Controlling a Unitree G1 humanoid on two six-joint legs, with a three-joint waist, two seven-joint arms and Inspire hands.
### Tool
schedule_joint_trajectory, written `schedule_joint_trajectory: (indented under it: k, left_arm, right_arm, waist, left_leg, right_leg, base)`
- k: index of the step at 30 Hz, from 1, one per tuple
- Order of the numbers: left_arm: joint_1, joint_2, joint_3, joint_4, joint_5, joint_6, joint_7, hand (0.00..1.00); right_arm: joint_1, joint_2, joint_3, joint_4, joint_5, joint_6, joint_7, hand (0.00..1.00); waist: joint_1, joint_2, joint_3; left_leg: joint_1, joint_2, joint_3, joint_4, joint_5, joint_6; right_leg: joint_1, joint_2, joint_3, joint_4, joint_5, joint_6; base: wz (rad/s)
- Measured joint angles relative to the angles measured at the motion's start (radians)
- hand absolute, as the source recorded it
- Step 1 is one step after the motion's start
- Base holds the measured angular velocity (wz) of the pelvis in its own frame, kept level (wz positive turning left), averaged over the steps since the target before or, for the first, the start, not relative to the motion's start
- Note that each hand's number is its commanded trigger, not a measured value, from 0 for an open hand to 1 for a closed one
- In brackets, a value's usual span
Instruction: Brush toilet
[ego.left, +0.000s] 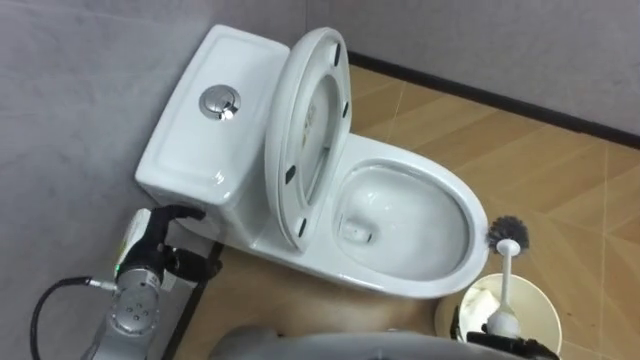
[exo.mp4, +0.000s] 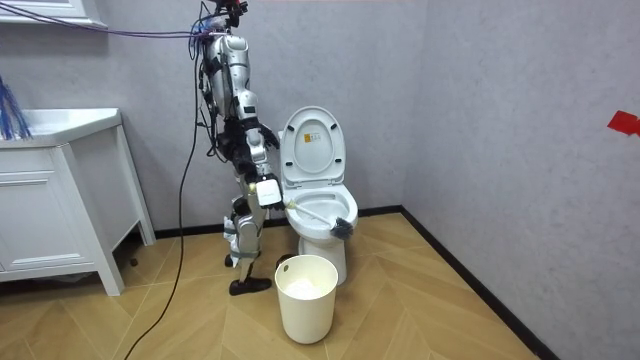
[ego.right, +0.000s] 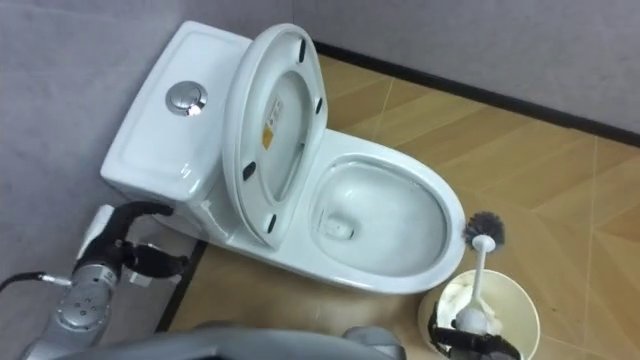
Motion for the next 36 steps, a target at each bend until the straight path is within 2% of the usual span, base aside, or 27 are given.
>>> schedule_joint_trajectory:
  k: [1,3,7,8,9,10,11,12,13,15,19,21,24,29,36]
  left_arm:
    - [0.002,-0.001,0.0,-0.011,0.016,0.002,0.003,0.0]
    - [0.042,0.004,0.004,-0.117,0.066,0.005,0.03,0.0]
    - [0.044,0.011,0.012,-0.236,0.135,0.011,0.065,0.0]
    - [0.042,0.011,0.019,-0.321,0.136,-0.015,0.093,0.0]
    - [0.022,0.007,0.023,-0.404,0.136,-0.067,0.144,0.0]
    - [0.006,0.006,0.023,-0.437,0.136,-0.096,0.164,0.0]
    - [-0.015,0.005,0.024,-0.478,0.137,-0.158,0.202,0.0]
    - [-0.043,0.001,0.025,-0.505,0.146,-0.195,0.228,0.0]
    - [-0.056,-0.002,0.024,-0.526,0.16,-0.213,0.236,0.0]
    - [-0.068,-0.002,0.023,-0.542,0.184,-0.225,0.236,0.0]
    - [-0.06,-0.002,-0.004,-0.553,0.214,-0.223,0.226,0.0]
    - [-0.059,-0.001,-0.006,-0.562,0.255,-0.223,0.215,0.0]
    - [-0.059,0.001,-0.006,-0.569,0.301,-0.223,0.202,0.0]
    - [-0.057,0.002,-0.007,-0.569,0.302,-0.225,0.2,0.0]
    - [-0.028,0.003,-0.067,-0.559,0.341,-0.226,0.188,0.0]
  right_arm:
    - [0.0,0.0,-0.001,0.0,-0.001,-0.001,0.0,1.0]
    - [0.0,-0.001,-0.001,0.002,-0.025,-0.008,-0.003,1.0]
    - [-0.018,-0.001,0.0,0.047,-0.028,-0.029,-0.007,1.0]
    - [-0.027,-0.001,0.0,0.059,-0.029,-0.029,-0.007,1.0]
    - [-0.03,-0.001,0.0,0.061,-0.03,-0.032,-0.008,1.0]
    - [-0.03,-0.001,0.0,0.061,-0.031,-0.034,-0.008,1.0]
    - [-0.03,-0.001,0.0,0.063,-0.032,-0.034,-0.008,1.0]
    - [-0.03,-0.001,0.0,0.062,-0.036,-0.034,-0.008,1.0]
    - [-0.029,-0.002,-0.001,0.061,-0.04,-0.034,-0.009,1.0]
    - [-0.029,-0.001,0.001,0.058,-0.04,-0.033,-0.009,1.0]
    - [-0.026,-0.001,0.006,0.05,-0.048,-0.033,-0.008,1.0]
    - [-0.028,0.004,0.008,0.047,-0.083,-0.033,0.004,1.0]
    - [-0.029,0.006,0.008,0.041,-0.125,-0.039,0.025,1.0]
    - [-0.029,0.006,0.007,0.039,-0.153,-0.054,0.038,1.0]
    - [-0.029,0.005,0.007,0.039,-0.157,-0.055,0.034,1.0]
  waist:
    - [0.0,0.0,0.0]
    - [0.002,0.0,-0.0003]
    - [0.011,0.0,-0.0009]
    - [0.012,-0.003,-0.0026]
    - [0.011,-0.003,-0.0035]
    - [0.012,-0.003,-0.003]
    - [0.017,-0.002,-0.0084]
    - [0.013,-0.003,-0.0134]
    - [0.011,0.005,-0.0183]
    - [0.008,0.011,-0.021]
    - [0.008,-0.002,-0.0245]
    - [0.008,-0.016,-0.0266]
    - [0.009,-0.035,-0.0249]
    - [0.01,-0.028,-0.0241]
    - [0.01,-0.019,-0.0234]
  left_leg:
    - [-0.001,0.0,-0.001,0.001,0.0,-0.001]
    - [-0.003,0.0,-0.015,0.004,0.003,-0.003]
    - [-0.003,-0.002,-0.034,0.007,0.009,-0.005]
    - [-0.001,-0.002,-0.037,0.004,0.011,-0.006]
    - [0.005,-0.002,-0.037,-0.001,0.012,-0.008]
    - [0.012,-0.002,-0.034,-0.013,0.013,-0.008]
    - [0.034,-0.002,-0.025,-0.039,0.021,-0.008]
    - [0.058,-0.001,-0.013,-0.063,0.028,-0.009]
    - [0.075,0.001,0.0,-0.072,0.028,-0.009]
    - [0.086,0.002,0.008,-0.079,0.028,-0.009]
    - [0.084,-0.001,0.009,-0.078,0.028,-0.009]
    - [0.085,-0.001,0.005,-0.074,0.028,-0.009]
    - [0.084,-0.001,0.001,-0.071,0.027,-0.008]
    - [0.086,-0.001,0.002,-0.071,0.025,-0.006]
    - [0.088,0.0,0.005,-0.073,0.025,-0.007]
  right_leg:
    - [0.0,0.001,0.0,0.0,0.0,0.0]
    - [0.006,0.005,-0.001,-0.012,0.005,-0.003]
    - [0.007,0.007,0.0,-0.014,0.005,-0.003]
    - [0.009,0.007,0.0,-0.014,0.005,-0.004]
    - [0.012,0.008,0.001,-0.014,0.006,-0.004]
    - [0.018,0.008,0.003,-0.015,0.006,-0.004]
    - [0.027,0.007,0.011,-0.014,0.006,-0.004]
    - [0.037,0.007,0.023,-0.014,0.006,-0.004]
    - [0.044,0.007,0.028,-0.015,0.005,-0.004]
    - [0.049,0.008,0.031,-0.017,0.005,-0.003]
    - [0.048,0.008,0.041,-0.032,0.005,-0.003]
    - [0.053,0.008,0.044,-0.033,0.005,-0.003]
    - [0.056,0.009,0.048,-0.033,0.005,-0.003]
    - [0.056,0.009,0.05,-0.031,0.005,-0.003]
    - [0.049,0.009,0.05,-0.031,0.005,-0.003]
  base:
    - [0.06]
    - [0.11]
    - [0.16]
    - [0.0]
    - [0.0]
    - [-0.14]
    - [-0.26]
    - [-0.36]
    - [-0.33]
    - [-0.18]
    - [-0.01]
    - [0.04]
    - [0.04]
    - [0.0]
    - [0.0]
